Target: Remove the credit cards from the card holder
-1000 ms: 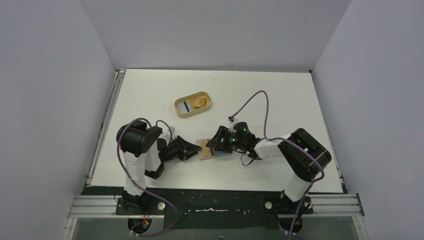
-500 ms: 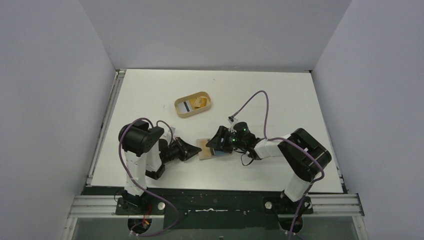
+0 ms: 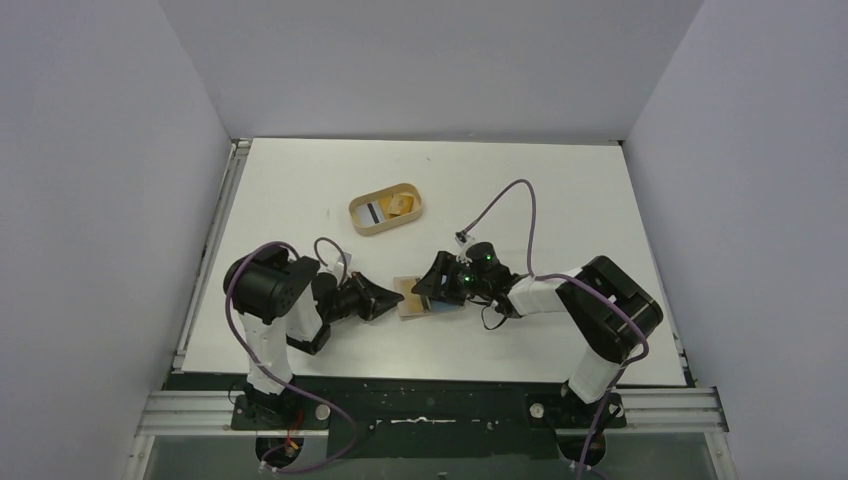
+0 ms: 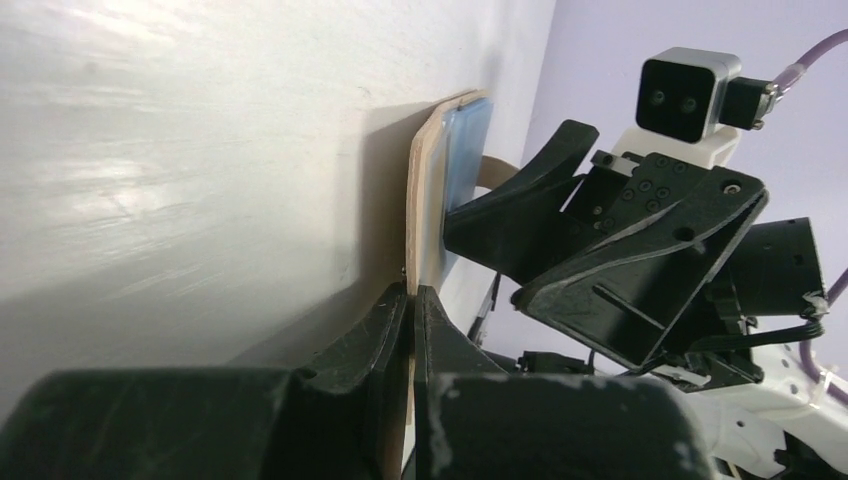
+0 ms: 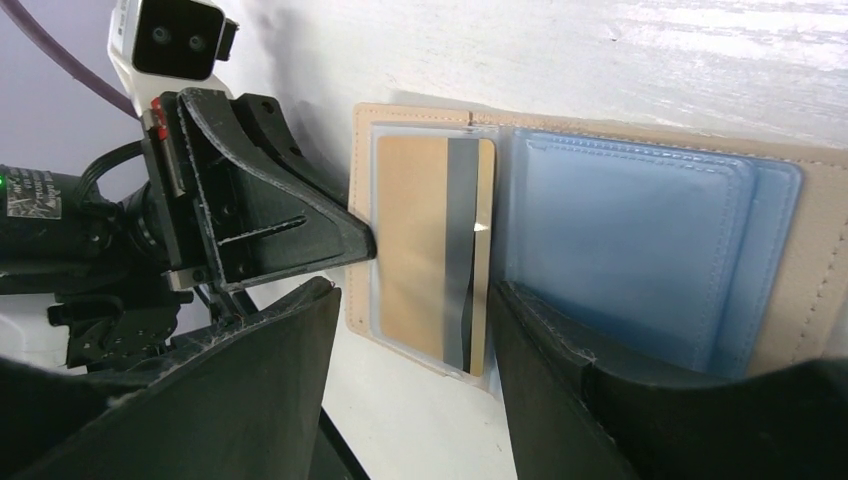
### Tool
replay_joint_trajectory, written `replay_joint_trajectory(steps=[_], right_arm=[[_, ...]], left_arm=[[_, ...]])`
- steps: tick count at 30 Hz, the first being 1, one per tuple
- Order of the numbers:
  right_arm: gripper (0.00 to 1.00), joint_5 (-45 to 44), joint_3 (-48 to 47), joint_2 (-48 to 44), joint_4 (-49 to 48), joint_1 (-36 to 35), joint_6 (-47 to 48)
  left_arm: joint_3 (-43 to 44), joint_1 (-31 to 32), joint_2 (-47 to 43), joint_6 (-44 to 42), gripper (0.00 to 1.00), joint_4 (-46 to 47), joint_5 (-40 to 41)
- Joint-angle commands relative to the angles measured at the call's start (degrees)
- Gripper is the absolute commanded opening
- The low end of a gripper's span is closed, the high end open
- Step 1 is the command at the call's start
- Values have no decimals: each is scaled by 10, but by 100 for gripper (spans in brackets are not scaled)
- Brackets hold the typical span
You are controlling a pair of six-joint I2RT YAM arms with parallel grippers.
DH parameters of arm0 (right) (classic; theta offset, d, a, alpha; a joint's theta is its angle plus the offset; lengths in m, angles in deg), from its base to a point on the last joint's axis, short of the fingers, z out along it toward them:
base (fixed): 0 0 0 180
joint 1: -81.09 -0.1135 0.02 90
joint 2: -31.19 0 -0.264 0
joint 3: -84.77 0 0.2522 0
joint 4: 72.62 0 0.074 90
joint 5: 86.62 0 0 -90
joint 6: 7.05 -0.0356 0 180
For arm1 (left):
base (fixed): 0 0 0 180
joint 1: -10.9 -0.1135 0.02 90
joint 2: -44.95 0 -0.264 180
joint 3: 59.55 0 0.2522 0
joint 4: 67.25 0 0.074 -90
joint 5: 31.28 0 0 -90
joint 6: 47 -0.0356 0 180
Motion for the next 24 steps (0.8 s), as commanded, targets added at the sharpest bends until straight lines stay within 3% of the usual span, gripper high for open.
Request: replay_joint_trajectory(steps=[1,7,14,24], right_arm=[[59,7,-4,8,-17,4,9],[59,56,16,11,-119,4,-32],[58,89,15,-16,-154,4,-50],[56,136,38,45,-332,1,-124]], left_arm=[[23,9,-70,14,0,-59,-12],[31,8,-123,-15,0,-133,-10],[27,9,-130,-7,0,-119,-9],[41,8,-188,27,0,-127,-12]])
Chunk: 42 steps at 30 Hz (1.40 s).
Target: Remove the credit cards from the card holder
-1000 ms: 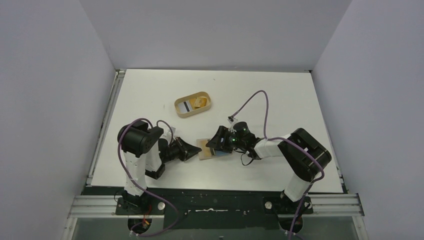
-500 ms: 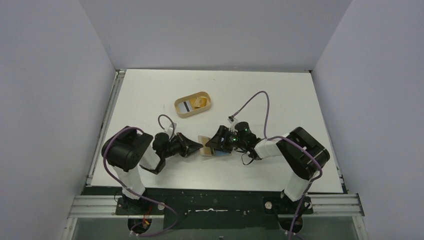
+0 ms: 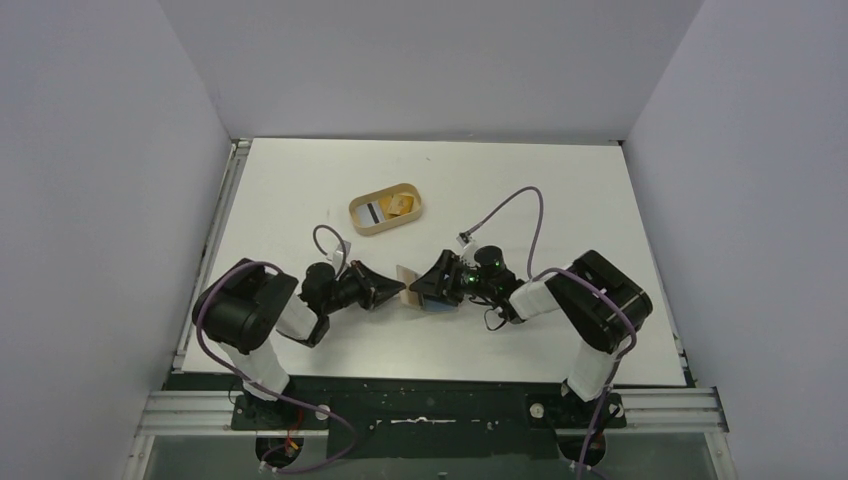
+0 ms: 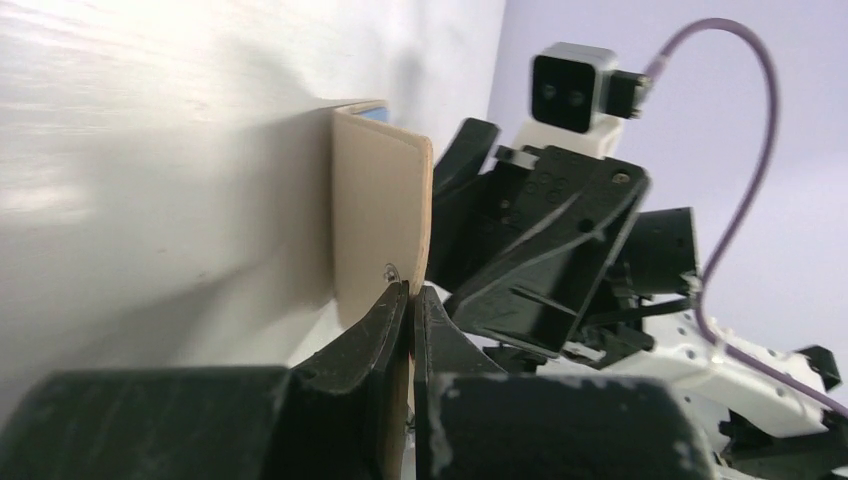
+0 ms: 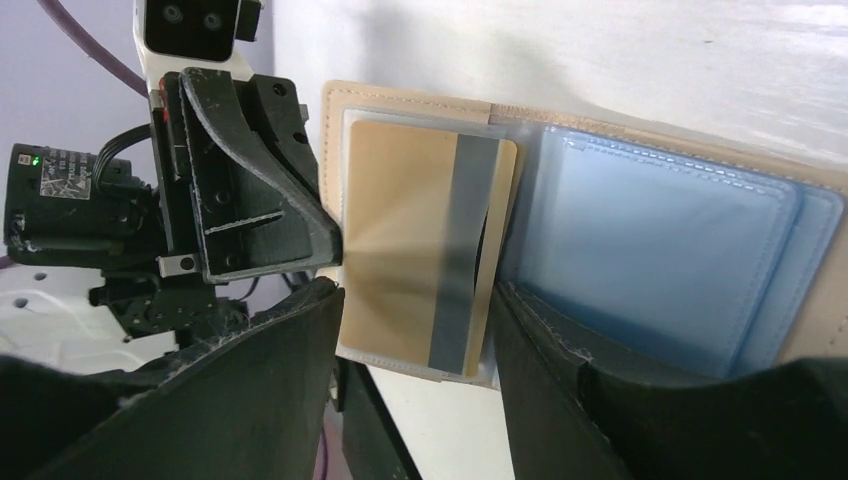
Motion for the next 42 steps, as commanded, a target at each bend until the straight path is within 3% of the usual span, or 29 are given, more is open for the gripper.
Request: replay_joint_trajectory(steps=[1,7,12,27,36,42], right_arm=[[55,65,9,27,-208,-14,-61],[54,62,33,97,-350,-15,-117],[54,58,40,138,-431,-15,-147],[55,-47,93,181,-406,-18,-131],[56,-45,67,225,-431,-35,-144],[56,-43,55,223,-431,-48,-149]], left_arm=[[25,6,-64,6,0,-11,-10],[58,4,-175,-53,0,-189,-5],[61,0,-199,-71,0,-228,-3],[57,-22,-214,-104,0,-276,-9],[61,-24,-234,-85,0,-280,-8],[86,-23,-283,-83,0,-331,-5]])
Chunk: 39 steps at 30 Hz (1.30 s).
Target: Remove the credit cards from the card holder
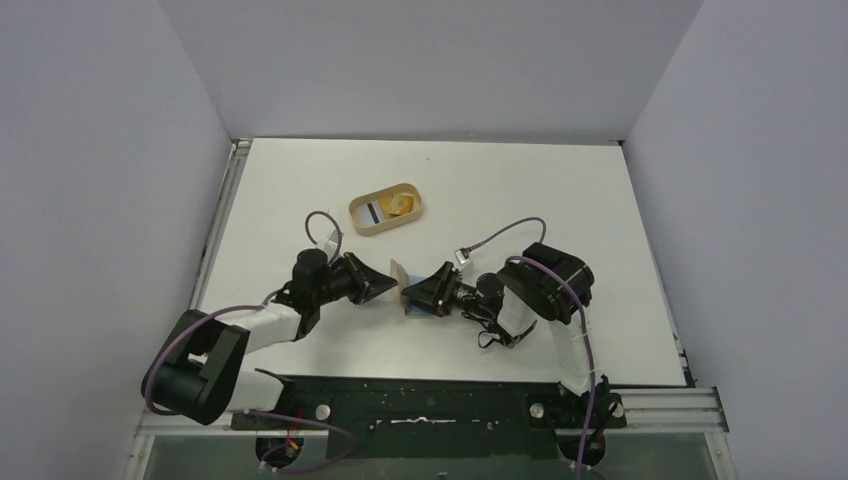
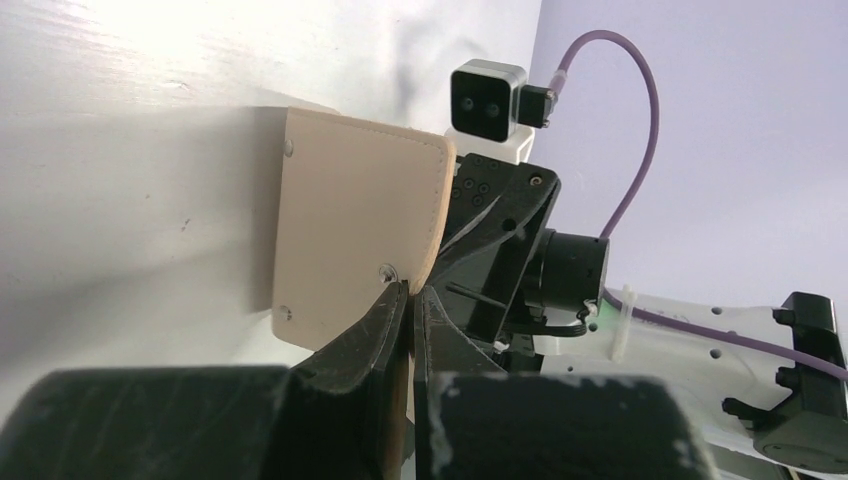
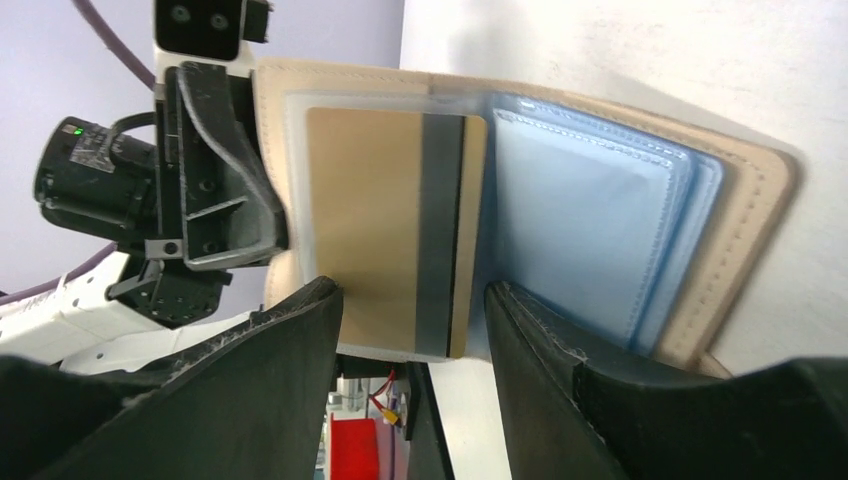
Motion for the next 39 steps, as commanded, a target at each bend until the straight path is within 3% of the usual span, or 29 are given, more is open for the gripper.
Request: replay_joint_trajectory(steps=[1,12,23,28,39], right_arm=[[56,-21,-3,18,27,-10,28],[56,-20,1,11,25,-11,28],[55,-9,-9,-29,31,-12,17],[55,-12,-26,-62,140,-20,53],[56,-21,-128,-141,380,-47,148]], left_arm=[[49,-4,-51,6,0,-3,-8],[8,-6,-36,-21,0,-14,6],[-49,-28,63,-8,0,107,-10],[-56,-29,96,-13,0,131,-6],[-72,-32,110,-76,0,74,16]])
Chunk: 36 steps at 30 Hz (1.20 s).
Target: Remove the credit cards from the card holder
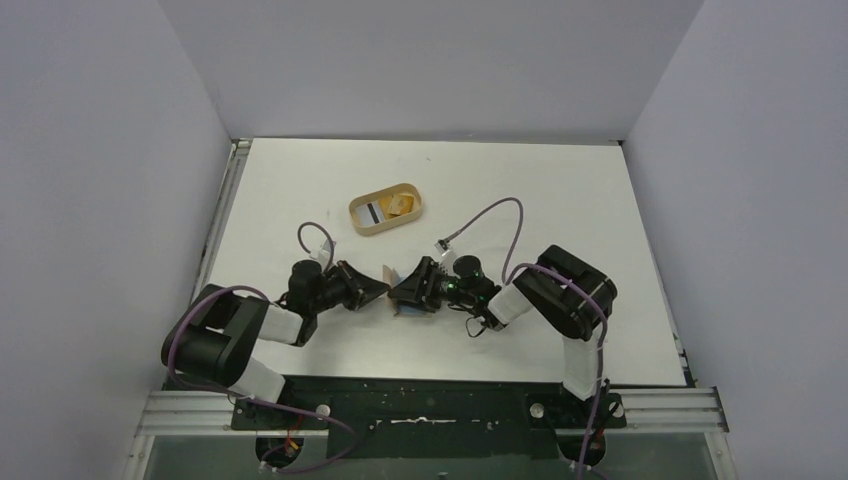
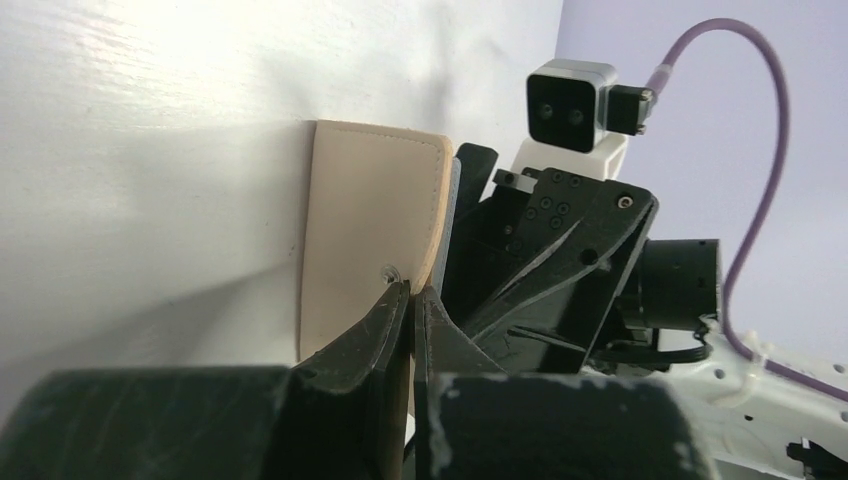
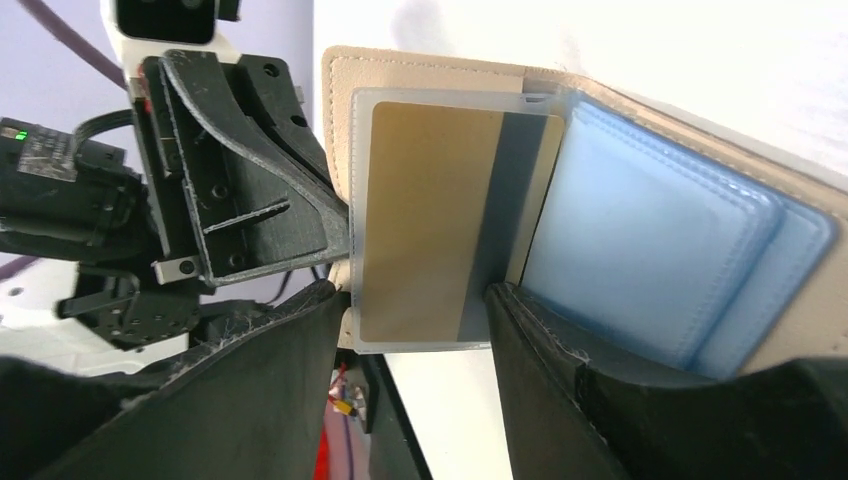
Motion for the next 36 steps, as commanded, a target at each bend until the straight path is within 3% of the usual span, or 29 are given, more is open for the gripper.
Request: replay_joint_trajectory(steps=[1,5,13,15,20,24,36], right_arm=[[56,-22,-63,-64,143,-18,80],[56,-33,-111,-71,215,-34,113],[56,-30,-140,1,178,-43,80],[55,-30,-139,14,166,-44,70],[55,-31,-130,37,128,-44,44],[54,-38,-115,41,115,-42,34],[54,-40,-85,62,74,-32,8]], left_arm=[[-16,0,7,-64,0,-87,24],[-13,-11,-12,-102,0,-150,29],[-4,-28,-60,-177,0,-284,46],[-2,-29,-69,-188,8,-302,51],[3,-30,-67,-198,23,-314,50],[2,-33,-66,-191,29,-306,41],[0,-69,-124,-186,34,-355,18]])
